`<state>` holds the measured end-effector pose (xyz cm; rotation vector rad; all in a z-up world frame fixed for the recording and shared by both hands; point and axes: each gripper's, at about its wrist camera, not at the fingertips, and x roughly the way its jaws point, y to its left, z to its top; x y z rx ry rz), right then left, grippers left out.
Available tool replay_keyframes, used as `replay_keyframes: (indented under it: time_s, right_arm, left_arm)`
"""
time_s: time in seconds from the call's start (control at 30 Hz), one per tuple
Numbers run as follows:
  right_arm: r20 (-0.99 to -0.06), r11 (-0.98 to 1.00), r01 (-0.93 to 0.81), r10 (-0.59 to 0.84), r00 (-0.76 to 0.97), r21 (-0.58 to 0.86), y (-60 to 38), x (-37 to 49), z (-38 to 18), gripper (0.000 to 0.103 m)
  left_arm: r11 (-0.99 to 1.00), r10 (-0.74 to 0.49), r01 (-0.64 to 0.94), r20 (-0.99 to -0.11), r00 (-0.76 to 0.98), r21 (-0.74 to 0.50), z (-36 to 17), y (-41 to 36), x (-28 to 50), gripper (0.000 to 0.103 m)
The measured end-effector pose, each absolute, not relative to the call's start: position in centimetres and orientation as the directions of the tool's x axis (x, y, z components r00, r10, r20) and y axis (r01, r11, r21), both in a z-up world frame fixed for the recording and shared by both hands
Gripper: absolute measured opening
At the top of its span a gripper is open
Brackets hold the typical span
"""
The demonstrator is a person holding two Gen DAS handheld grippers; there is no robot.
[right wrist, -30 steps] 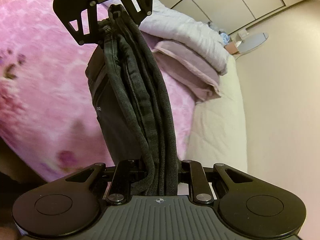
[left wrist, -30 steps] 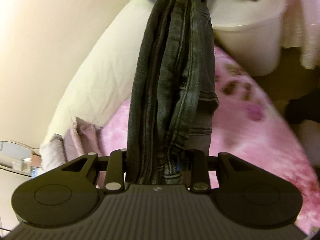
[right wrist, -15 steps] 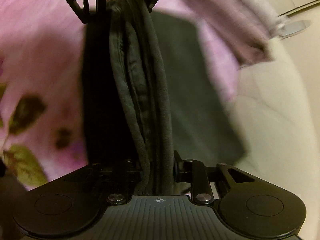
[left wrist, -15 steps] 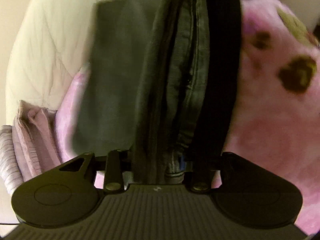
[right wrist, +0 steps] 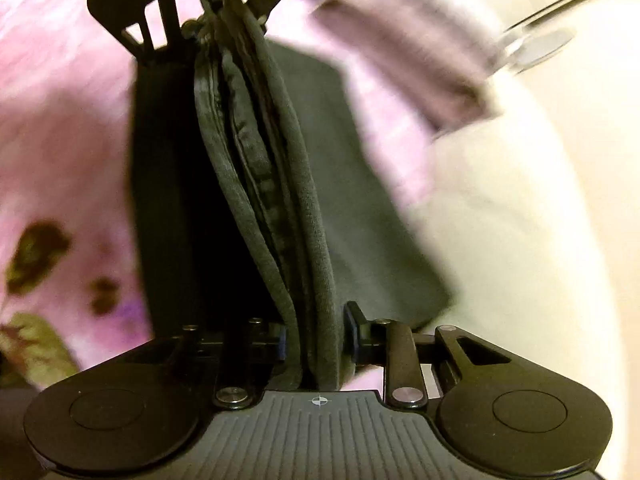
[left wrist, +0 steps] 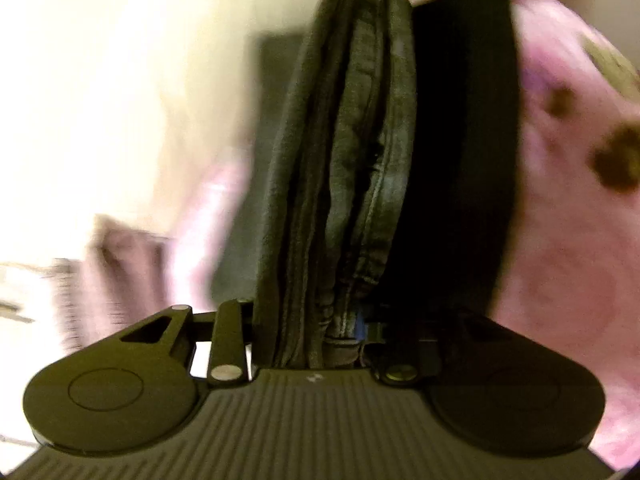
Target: Fold clothes
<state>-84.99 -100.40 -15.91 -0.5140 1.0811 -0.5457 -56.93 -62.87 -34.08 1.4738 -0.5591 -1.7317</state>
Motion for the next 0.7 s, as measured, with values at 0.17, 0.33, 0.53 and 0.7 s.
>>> replay_keyframes:
  time_s: [0.17,0.33,0.53,0.7]
  right_arm:
    - [-0.561,0.683,0.198,-0.704,0.437,-0.703,-101.9,-84.8,-9.4,0.025]
    - [-0.479,0.616,0.226,-0.753,0.451,-0.755,-102.8,-84.3,-7.3,0.025]
    - [-0.479,0.6,0.2,-0.763,0.435,-0.774,-101.7,-84.5,-9.7,0.025]
    - [-0.7,0.749,0.033,-0.633,0.331,-0.662,-99.5,-85.9,-20.2,0.026]
  left_arm:
    - [-0.511,-0.85,0.309,-0.526,-0.038,0.802,-27.8,-64.2,-54.0,0.029]
    - [-0.398,-0.911,0.316,-0.411,-0.025,0.861,-25.0,-65.3,-52.3,0.029]
    - [-0.517,-0.849,0.292,-0.526,-0.055,0.805,-32.5,-60.3,-50.0,0.03]
    - [-0.675,-0.738,0.133,-0.669,-0.089,0.726,-42.8,-53.8,-47.8,0.039]
